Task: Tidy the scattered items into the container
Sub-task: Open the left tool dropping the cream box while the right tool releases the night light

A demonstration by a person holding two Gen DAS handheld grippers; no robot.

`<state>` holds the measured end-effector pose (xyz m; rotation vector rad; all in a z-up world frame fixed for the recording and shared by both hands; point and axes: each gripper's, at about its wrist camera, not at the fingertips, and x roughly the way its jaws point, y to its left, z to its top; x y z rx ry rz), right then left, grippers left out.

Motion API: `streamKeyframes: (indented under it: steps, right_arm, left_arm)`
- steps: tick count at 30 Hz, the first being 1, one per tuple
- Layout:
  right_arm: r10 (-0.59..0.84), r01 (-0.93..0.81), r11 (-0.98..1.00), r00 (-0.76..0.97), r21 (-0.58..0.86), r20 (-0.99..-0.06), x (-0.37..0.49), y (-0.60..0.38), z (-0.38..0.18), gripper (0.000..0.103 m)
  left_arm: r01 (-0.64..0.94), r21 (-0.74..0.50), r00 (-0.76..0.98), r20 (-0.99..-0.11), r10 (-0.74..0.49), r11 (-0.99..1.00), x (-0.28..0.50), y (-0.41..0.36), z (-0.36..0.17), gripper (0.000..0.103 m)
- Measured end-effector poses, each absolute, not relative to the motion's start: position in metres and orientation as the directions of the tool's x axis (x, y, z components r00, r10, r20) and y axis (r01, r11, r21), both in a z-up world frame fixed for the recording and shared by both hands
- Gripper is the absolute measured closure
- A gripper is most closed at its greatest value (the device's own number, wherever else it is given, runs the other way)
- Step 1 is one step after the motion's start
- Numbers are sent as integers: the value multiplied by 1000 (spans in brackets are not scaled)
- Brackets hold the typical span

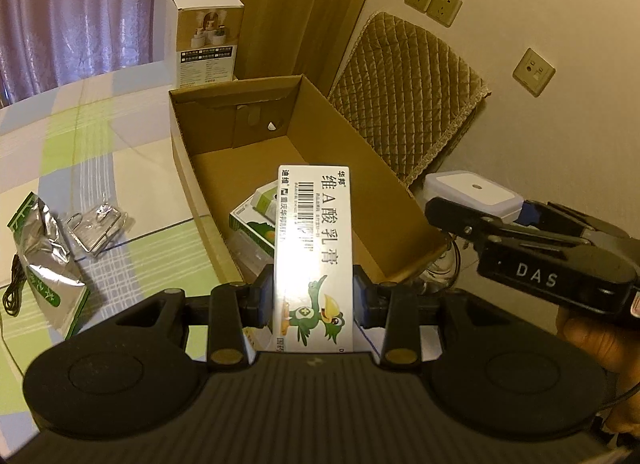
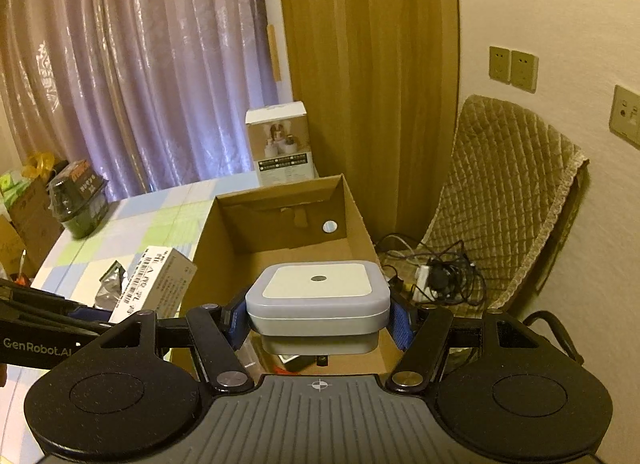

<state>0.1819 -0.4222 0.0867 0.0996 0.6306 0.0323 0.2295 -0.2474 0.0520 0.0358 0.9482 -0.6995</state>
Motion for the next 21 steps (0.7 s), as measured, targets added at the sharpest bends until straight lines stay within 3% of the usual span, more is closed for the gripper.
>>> streamKeyframes:
  steps: [21]
  right_arm:
    - [65,-14,996,793,89,-606,228,-438,75,35]
  left_arm:
    - [536,-321,363,-748,-556,781,271,-275,36,70]
